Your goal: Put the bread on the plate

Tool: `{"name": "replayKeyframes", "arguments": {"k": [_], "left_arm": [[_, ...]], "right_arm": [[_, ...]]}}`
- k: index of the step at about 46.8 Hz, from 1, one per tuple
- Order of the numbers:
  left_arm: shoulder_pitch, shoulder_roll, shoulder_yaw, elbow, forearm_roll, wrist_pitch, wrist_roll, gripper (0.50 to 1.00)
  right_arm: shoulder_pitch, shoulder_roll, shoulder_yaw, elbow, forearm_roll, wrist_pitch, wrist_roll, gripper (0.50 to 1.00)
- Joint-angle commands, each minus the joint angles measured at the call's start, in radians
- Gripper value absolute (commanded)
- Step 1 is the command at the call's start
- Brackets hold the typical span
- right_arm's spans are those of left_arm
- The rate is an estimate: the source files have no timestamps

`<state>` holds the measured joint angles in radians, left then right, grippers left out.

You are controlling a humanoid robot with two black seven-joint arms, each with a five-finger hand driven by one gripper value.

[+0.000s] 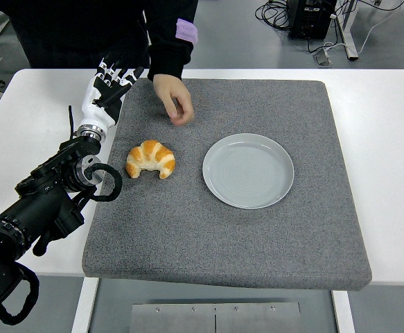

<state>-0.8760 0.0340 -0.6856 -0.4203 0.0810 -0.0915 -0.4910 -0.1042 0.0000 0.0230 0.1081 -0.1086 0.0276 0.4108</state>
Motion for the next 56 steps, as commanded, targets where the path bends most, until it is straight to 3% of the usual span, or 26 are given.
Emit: {"name": "replayKeyframes", "arguments": {"k": [1,56], "left_arm": [[0.0,0.0,-0.003,0.0,-0.001,0.001,0.0,0.972],[-0.005,0.006,0.009,-0.002,0.002,-0.001,-0.001,0.972]], "right_arm": [[0.0,0.0,0.0,0.001,0.0,0.0,0.0,1.0],[0.0,0.0,0.0,0.001,0.0,0.0,0.0,1.0]]}}
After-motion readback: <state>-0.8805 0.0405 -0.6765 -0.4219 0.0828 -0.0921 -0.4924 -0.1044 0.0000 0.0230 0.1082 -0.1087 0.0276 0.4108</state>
